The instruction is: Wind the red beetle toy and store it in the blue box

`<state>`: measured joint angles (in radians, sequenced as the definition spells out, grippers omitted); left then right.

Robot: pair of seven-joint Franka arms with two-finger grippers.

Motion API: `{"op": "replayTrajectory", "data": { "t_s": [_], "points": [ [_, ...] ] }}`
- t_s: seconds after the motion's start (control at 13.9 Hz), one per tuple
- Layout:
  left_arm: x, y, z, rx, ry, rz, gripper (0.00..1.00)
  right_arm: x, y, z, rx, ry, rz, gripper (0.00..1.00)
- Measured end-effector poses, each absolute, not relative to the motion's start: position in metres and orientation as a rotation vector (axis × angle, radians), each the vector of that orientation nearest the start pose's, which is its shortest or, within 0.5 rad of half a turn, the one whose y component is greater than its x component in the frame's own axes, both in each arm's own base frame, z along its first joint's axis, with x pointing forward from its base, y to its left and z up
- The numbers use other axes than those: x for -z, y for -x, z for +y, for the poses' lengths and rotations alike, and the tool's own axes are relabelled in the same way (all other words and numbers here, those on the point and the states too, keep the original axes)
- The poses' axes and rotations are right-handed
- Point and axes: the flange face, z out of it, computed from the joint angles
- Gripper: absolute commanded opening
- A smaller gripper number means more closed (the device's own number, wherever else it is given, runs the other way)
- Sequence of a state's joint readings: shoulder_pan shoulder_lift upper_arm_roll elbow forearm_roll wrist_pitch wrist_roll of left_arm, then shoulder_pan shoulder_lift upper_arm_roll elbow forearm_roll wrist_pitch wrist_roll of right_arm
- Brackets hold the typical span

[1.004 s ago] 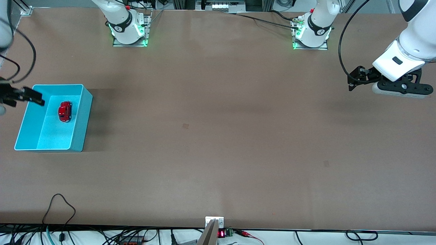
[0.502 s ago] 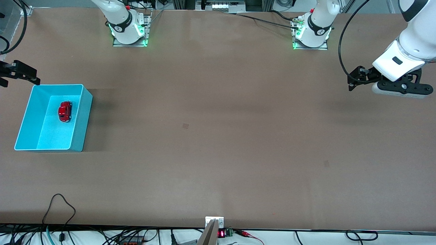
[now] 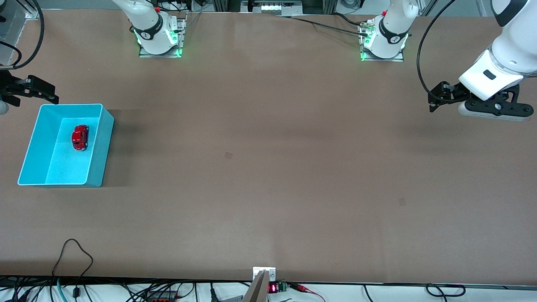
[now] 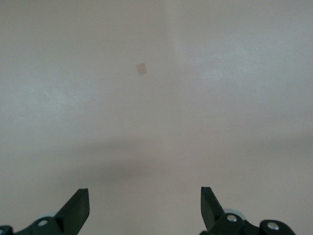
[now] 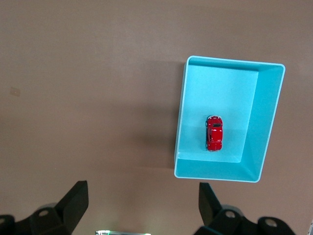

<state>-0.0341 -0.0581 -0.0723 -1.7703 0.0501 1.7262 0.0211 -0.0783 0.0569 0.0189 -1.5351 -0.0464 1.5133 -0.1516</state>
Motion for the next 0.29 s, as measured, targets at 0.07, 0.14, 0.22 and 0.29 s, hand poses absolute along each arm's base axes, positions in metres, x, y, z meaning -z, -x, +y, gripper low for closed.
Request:
{"op": "replayTrajectory", "data": {
  "t_s": [0.07,0.14,0.22,0.29],
  "points": [
    [-0.5751,-0.5426,-0.0542,0.025,3.081,0.208,1.00,-0.6046,-0.5640,-0.0389,-0.132,3.172,-0.145,1.00],
    [-0.5751,-0.5427,-0.0540,0.025,3.081,0.207,1.00,-0.6041,-0.5640,-0.0383,-0.134,3.172,-0.147,1.00],
    [-0.5751,-0.5427,-0.0538,0.025,3.081,0.206,1.00,-0.6035,-0.5640,-0.0379,-0.136,3.172,-0.147,1.00],
    [-0.5751,-0.5427,-0.0537,0.025,3.081,0.206,1.00,-0.6029,-0.5639,-0.0380,-0.138,3.172,-0.145,1.00]
  ]
}}
